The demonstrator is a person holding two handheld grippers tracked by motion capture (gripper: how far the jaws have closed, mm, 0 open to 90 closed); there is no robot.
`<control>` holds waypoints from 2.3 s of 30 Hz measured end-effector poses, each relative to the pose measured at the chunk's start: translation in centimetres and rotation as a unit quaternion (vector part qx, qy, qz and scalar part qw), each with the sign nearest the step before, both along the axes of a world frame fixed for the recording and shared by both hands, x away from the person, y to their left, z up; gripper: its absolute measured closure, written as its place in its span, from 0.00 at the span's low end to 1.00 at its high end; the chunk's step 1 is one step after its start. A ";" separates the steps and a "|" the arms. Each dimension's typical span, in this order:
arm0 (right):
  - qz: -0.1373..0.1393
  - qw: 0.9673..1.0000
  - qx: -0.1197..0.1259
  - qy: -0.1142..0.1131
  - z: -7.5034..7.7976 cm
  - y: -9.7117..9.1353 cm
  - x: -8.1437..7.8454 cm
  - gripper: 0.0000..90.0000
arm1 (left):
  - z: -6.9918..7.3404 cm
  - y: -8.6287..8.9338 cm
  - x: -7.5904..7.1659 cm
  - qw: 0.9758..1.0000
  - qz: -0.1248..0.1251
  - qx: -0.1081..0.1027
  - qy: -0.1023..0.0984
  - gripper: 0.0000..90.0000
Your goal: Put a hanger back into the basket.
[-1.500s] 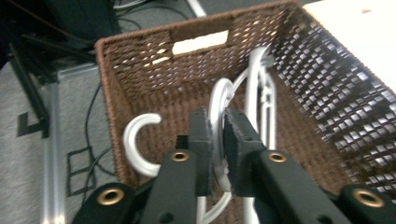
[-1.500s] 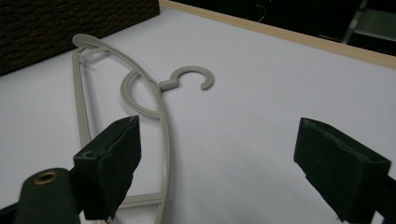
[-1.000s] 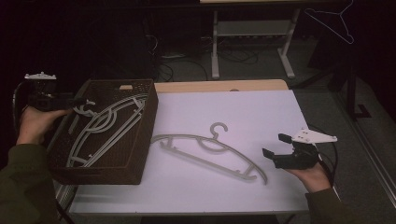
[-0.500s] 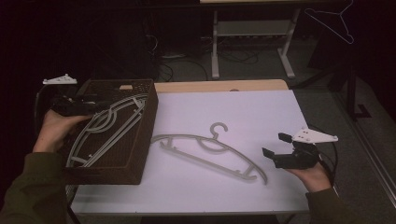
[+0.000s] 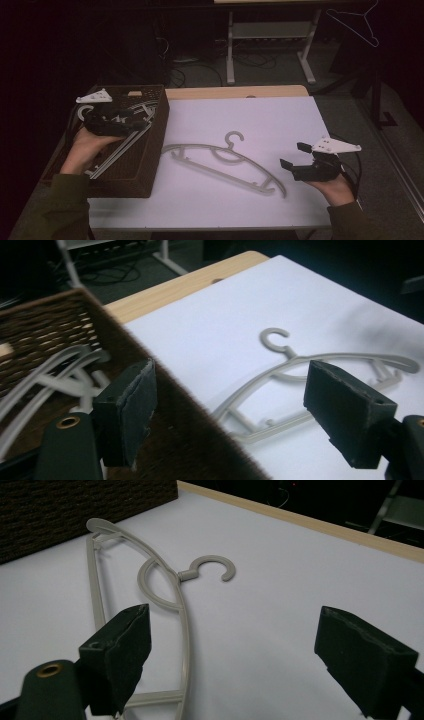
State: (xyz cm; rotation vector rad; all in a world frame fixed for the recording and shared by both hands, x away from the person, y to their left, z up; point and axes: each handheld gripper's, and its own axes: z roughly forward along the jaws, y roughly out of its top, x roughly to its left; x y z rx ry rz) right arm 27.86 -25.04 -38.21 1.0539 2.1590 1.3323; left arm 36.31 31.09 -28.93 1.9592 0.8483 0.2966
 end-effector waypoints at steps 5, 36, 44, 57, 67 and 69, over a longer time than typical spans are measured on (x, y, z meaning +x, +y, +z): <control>0.005 1.000 0.000 -0.002 0.3 0.2 -0.1 0.16 | -0.7 -1.8 -0.6 1.000 -0.020 -0.003 -0.002 0.21; 0.076 0.983 -0.090 0.142 -3.4 3.7 0.3 1.00 | -3.5 -10.0 -4.4 0.994 -0.104 -0.004 -0.015 0.03; 0.096 0.974 -0.125 0.165 -4.4 4.1 0.2 1.00 | -4.6 -12.6 -5.0 0.991 -0.131 -0.005 -0.003 0.03; 0.040 0.974 -0.146 0.168 -4.5 2.2 2.0 1.00 | -7.5 -14.6 -5.6 0.989 -0.146 0.007 0.028 0.05; -0.052 0.974 -0.165 0.147 -4.6 -1.6 6.5 1.00 | -8.3 -14.7 -5.5 0.989 -0.145 0.011 0.035 0.05; -0.057 0.973 -0.169 0.148 -4.8 -1.9 6.9 1.00 | -8.3 -14.6 -5.5 0.989 -0.142 0.010 0.037 0.05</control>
